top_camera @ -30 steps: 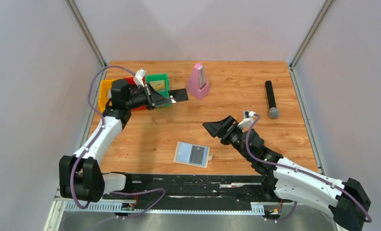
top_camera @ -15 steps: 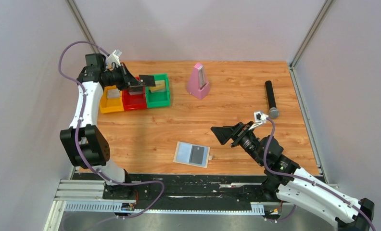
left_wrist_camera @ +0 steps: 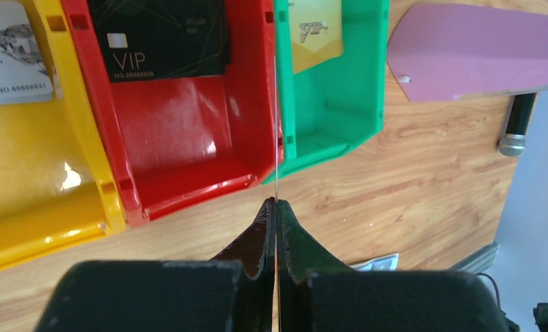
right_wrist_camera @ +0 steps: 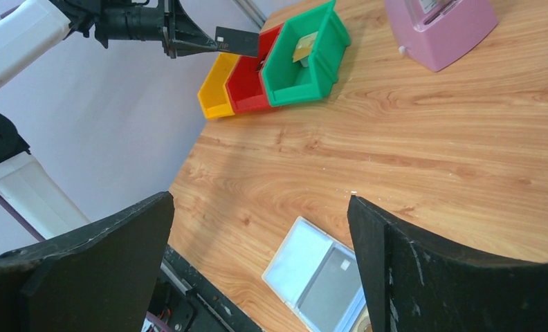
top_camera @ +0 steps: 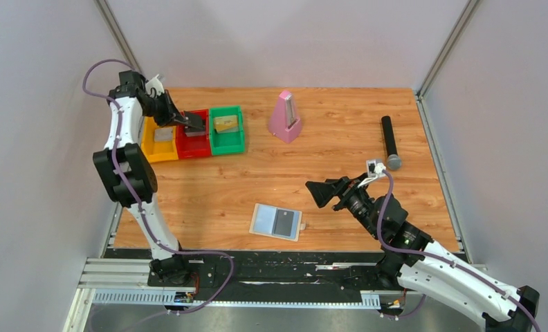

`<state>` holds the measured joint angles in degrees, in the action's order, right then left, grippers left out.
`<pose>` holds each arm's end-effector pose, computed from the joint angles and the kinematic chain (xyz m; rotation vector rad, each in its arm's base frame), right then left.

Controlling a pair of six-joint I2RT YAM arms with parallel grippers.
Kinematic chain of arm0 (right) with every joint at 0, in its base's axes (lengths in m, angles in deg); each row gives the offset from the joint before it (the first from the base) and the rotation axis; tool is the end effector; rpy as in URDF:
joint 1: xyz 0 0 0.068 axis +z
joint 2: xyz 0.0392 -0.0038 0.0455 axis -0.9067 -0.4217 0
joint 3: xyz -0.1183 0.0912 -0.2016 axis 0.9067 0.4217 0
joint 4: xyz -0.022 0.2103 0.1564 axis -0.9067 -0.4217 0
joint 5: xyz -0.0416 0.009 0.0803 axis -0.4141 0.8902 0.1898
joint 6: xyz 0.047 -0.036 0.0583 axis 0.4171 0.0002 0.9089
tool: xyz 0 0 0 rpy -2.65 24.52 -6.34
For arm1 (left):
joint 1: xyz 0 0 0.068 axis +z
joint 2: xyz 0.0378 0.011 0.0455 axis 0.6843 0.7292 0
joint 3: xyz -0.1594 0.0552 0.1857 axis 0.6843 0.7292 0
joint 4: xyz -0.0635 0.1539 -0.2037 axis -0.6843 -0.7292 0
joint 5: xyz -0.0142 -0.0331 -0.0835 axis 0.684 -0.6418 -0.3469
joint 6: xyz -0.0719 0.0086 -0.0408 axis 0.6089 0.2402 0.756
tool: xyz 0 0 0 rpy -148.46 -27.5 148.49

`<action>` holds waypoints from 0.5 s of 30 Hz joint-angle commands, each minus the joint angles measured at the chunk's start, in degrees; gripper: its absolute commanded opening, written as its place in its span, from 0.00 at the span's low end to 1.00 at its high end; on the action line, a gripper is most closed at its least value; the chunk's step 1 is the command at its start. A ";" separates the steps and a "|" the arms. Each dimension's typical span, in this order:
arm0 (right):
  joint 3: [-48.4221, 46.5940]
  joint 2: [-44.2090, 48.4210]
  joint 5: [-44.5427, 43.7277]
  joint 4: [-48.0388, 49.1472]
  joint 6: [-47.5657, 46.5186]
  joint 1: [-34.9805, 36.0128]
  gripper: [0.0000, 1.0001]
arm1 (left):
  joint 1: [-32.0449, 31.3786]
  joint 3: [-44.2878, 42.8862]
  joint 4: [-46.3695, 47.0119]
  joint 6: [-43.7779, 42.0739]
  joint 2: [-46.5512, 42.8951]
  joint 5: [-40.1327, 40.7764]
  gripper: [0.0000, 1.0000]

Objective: Take the credit cards out of the card holder
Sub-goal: Place the credit card in the storage box.

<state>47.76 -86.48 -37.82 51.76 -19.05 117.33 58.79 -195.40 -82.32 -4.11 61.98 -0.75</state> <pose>0.1414 0.1508 0.2590 0.0077 1.7221 0.9763 0.4272 0.0740 0.2532 -0.2976 2.4564 -0.7833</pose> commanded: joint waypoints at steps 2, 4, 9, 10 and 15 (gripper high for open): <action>-2.06 -0.57 -3.24 2.30 -2.73 -0.14 1.00 | 0.03 -10.77 -4.90 -4.38 7.84 1.01 0.00; -1.88 -1.27 -3.35 3.49 -2.84 -0.22 1.00 | 0.07 -12.43 -4.97 -4.75 9.81 0.39 0.00; -3.28 -4.97 -4.09 4.41 -3.34 -0.41 1.00 | 0.03 -16.62 -5.84 -4.74 14.58 0.86 0.00; -3.74 -5.82 -4.16 4.46 -3.51 -0.44 1.00 | 0.03 -17.54 -6.32 -4.72 15.07 0.93 0.00; -5.04 -9.33 -4.01 5.29 -4.18 -0.58 1.00 | 0.03 -17.22 -4.79 -4.43 17.02 0.50 0.00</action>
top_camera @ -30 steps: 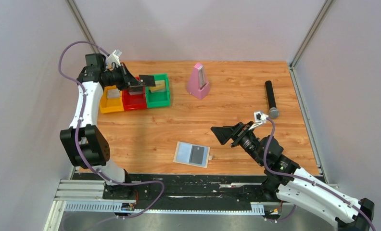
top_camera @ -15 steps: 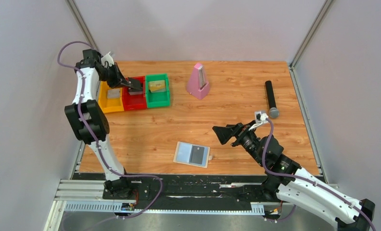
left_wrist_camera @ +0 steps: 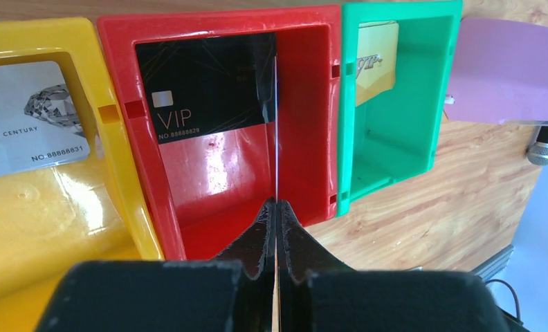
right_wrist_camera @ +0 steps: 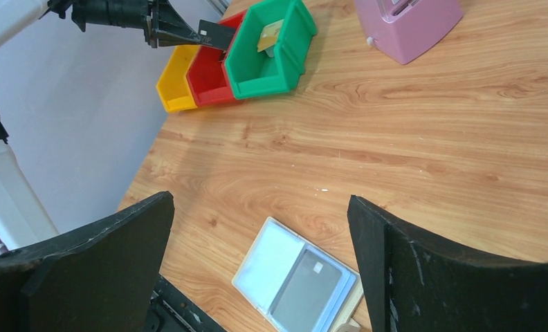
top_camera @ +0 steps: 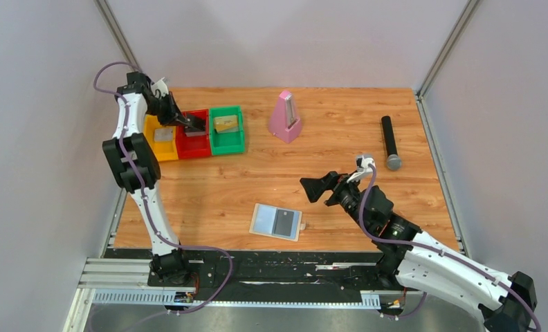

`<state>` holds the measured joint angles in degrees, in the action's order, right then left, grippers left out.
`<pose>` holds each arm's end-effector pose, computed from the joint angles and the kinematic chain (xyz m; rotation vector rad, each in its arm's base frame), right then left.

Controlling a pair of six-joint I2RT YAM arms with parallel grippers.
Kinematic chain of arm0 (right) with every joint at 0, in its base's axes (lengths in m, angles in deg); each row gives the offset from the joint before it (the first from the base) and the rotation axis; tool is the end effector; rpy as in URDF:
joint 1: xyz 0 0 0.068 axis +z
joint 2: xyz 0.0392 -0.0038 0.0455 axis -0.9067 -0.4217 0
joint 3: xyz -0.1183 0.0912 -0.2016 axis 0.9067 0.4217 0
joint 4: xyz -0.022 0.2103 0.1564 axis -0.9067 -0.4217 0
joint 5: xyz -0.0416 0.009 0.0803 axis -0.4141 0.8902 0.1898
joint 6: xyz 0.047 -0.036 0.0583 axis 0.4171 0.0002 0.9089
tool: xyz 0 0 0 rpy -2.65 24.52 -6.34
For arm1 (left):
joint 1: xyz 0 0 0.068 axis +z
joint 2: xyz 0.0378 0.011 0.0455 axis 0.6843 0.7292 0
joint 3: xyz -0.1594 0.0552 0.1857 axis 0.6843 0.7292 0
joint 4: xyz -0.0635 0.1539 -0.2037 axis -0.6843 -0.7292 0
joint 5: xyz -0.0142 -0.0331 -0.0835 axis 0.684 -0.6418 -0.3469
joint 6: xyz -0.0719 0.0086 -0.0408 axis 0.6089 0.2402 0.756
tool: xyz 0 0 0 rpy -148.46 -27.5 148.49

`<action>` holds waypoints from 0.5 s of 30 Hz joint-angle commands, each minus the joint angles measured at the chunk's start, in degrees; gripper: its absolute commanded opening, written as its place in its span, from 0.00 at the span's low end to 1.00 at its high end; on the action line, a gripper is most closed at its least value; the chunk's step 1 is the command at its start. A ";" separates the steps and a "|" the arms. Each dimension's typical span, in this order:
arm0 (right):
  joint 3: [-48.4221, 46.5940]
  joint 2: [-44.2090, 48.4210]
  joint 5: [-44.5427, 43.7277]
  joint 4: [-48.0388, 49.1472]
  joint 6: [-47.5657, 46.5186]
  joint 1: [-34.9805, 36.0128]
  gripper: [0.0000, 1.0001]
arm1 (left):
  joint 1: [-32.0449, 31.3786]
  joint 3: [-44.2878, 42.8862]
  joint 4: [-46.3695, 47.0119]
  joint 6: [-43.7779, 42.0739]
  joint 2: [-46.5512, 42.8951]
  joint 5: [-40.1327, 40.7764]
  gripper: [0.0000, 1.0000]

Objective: Take the credit cards out of the card holder
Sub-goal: Place the credit card in the storage box.

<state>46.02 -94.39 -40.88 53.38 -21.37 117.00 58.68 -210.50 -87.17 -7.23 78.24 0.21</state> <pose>0.1566 0.1622 0.2483 0.0013 1.7792 0.8526 0.4728 0.0868 0.2064 -0.2888 2.5460 -0.7810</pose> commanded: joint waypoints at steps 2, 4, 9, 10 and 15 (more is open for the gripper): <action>-3.52 -2.33 -0.93 4.16 -2.18 -0.19 1.00 | 0.14 -2.54 0.11 -1.51 1.53 -0.45 0.00; -3.70 -3.15 -0.93 4.65 -2.34 -0.34 1.00 | 0.18 -2.96 0.19 -1.64 2.31 -0.72 0.00; -4.02 -5.11 -0.94 5.67 -2.63 -0.41 1.00 | 0.16 -4.62 0.20 -1.69 3.98 -1.01 0.00; -4.08 -5.41 -0.87 5.77 -2.63 -0.43 1.00 | 0.19 -4.77 0.24 -1.74 4.28 -0.88 0.00; -4.03 -5.97 -0.88 6.20 -2.72 -0.54 1.00 | 0.24 -5.94 0.61 -1.28 5.12 0.91 0.11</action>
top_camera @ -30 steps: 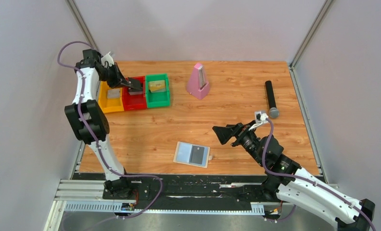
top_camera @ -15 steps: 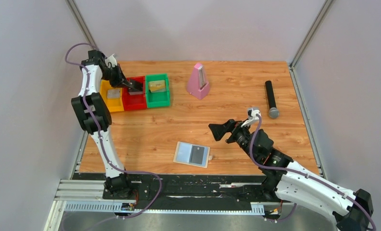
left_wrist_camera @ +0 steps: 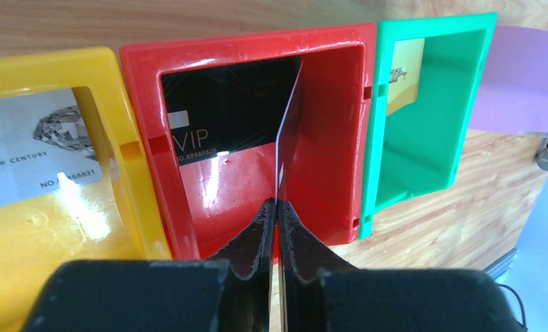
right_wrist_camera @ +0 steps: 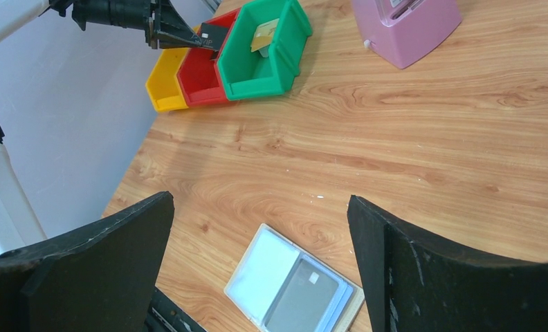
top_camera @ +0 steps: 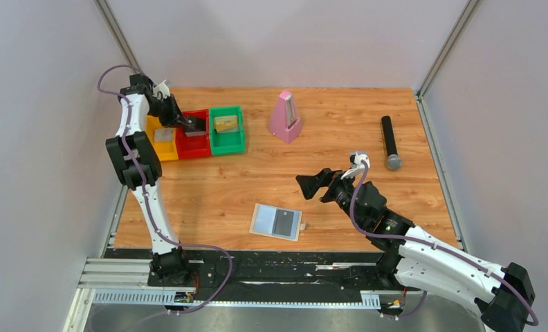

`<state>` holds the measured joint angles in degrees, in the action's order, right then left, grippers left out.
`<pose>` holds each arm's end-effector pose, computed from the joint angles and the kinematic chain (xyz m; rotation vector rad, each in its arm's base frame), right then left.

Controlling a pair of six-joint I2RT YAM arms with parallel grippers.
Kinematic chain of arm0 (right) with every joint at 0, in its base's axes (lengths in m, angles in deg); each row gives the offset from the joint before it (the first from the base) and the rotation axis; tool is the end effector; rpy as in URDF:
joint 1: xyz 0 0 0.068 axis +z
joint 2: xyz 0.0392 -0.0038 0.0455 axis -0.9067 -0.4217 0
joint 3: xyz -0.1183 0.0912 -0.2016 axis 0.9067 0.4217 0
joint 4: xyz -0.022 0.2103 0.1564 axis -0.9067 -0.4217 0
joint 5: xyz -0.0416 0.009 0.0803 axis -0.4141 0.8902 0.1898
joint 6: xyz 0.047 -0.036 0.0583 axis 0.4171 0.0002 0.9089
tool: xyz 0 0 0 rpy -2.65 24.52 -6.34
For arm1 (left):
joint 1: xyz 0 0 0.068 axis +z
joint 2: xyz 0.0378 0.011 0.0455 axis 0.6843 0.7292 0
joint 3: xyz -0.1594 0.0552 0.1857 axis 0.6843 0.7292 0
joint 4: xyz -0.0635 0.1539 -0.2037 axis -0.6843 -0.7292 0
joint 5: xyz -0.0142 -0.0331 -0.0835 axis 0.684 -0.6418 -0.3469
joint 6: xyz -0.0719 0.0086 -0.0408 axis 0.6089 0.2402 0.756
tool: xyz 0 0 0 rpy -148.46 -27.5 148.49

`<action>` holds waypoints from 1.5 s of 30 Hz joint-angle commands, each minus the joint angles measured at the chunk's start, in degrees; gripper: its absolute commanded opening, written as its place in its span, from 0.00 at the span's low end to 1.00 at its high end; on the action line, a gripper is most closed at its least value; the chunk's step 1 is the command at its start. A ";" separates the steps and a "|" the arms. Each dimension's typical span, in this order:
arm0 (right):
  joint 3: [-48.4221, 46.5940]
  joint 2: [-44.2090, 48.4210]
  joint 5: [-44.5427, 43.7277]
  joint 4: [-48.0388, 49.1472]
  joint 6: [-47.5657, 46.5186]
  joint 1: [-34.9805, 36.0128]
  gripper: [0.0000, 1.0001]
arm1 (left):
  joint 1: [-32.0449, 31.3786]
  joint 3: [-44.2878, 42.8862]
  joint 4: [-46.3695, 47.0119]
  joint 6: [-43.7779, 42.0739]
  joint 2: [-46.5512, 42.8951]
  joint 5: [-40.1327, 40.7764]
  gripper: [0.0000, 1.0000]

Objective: Take the credit cards out of the card holder
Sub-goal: Place the credit card in the storage box.

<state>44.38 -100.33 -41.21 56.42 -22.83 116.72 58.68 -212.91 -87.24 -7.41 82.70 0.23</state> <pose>0.1673 0.1734 0.2451 -0.0183 1.7939 0.8127 0.4828 0.0896 0.1831 -0.3045 2.5761 -0.7939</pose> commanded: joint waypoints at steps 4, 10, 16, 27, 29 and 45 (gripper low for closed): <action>-2.24 -0.04 -0.70 3.53 -1.33 -0.47 1.00 | 0.23 -4.55 0.83 -0.69 1.09 1.89 0.19; -1.92 -0.33 -0.83 3.72 -0.93 -0.75 1.00 | 0.35 -5.58 1.43 -0.74 1.75 2.06 0.28; -1.67 -0.09 -0.86 3.71 -0.71 -0.99 1.00 | 0.42 -6.90 1.47 -0.43 2.55 2.81 0.30; -1.77 0.08 -1.97 2.16 1.50 -1.46 1.00 | 0.36 -5.59 2.62 2.63 -0.04 4.39 0.30; -2.37 -0.47 -2.58 0.65 3.38 -1.53 1.00 | 0.32 -3.85 3.60 3.80 -1.97 4.73 0.30; -9.37 -10.86 9.78 -17.48 13.05 -1.56 0.93 | -3.35 23.44 12.69 11.18 -29.58 -4.27 0.31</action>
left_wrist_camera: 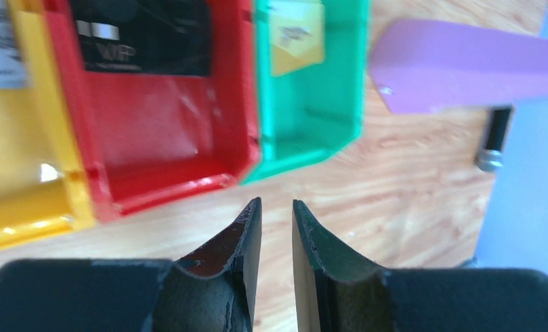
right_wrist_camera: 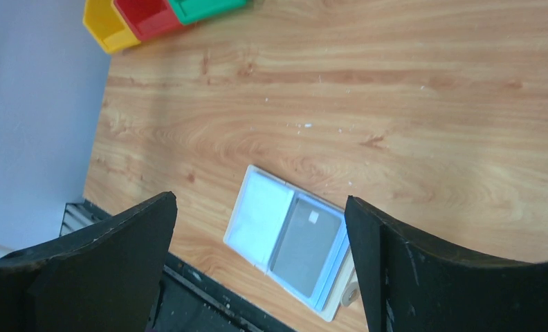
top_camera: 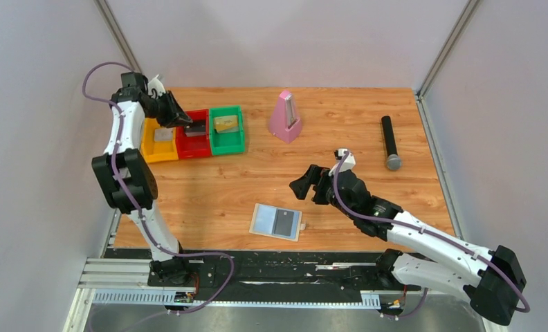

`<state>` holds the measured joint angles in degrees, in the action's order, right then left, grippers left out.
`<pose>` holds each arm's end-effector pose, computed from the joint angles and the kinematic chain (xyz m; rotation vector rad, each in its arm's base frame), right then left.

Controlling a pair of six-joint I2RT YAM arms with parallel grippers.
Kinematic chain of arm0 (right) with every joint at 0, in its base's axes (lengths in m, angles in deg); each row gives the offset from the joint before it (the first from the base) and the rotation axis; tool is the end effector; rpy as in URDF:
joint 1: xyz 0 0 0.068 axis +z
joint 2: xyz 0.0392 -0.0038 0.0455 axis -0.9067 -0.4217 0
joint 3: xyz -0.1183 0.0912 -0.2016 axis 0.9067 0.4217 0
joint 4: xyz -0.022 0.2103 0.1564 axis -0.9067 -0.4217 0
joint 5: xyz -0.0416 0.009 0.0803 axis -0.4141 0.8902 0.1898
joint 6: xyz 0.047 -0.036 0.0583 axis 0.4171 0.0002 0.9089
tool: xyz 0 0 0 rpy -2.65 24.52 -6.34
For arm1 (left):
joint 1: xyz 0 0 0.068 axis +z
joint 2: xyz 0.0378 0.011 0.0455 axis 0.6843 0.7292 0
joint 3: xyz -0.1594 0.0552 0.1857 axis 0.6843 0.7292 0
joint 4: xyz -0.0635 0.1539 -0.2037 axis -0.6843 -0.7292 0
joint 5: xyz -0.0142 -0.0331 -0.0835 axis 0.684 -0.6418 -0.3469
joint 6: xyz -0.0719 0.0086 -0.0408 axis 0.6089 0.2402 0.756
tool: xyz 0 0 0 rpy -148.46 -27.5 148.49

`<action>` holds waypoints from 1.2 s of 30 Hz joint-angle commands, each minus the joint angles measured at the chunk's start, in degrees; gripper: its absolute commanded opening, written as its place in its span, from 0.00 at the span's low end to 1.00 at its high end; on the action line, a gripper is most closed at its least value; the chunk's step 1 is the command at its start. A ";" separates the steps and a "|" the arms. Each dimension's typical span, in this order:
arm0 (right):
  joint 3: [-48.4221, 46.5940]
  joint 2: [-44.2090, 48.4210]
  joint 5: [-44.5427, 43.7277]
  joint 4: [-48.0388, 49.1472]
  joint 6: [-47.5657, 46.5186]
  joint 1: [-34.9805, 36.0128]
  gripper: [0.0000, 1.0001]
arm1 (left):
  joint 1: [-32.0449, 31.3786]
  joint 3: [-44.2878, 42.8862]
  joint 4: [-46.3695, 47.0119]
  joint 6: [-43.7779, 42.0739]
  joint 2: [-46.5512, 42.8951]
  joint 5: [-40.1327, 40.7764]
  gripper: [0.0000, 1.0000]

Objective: Take the credit cards out of the card holder
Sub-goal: Place the credit card in the storage box, then remove the credit card from the card holder.

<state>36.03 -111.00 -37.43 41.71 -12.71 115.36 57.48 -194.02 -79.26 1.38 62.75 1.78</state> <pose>0.1816 0.1888 0.2234 0.0662 2.0998 0.7682 0.4346 0.0684 0.2420 -0.4004 2.4643 -0.7721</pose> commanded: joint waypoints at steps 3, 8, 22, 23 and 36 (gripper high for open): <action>-0.11 -1.04 7.35 -4.03 3.92 -0.21 0.84 | -3.81 10.84 5.50 2.48 -14.52 -8.67 0.31; 0.87 0.16 7.51 -7.75 7.50 -0.21 0.65 | -7.12 20.50 9.31 6.01 -24.15 -10.67 0.30; 1.98 -7.02 14.23 -4.78 15.72 0.80 0.50 | -35.90 48.54 17.81 12.84 -37.18 -4.42 0.29; 2.01 -8.35 15.29 -4.06 16.18 1.14 0.49 | -37.68 49.83 20.92 13.54 -37.24 -4.56 0.29; 3.09 -17.63 16.66 1.35 20.37 2.83 0.43 | -41.12 61.54 31.28 14.97 -32.25 -3.58 0.26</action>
<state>38.41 -128.01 -20.95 39.70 5.43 117.85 16.78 -134.51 -52.92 15.81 30.35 -2.63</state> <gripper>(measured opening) 0.442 0.268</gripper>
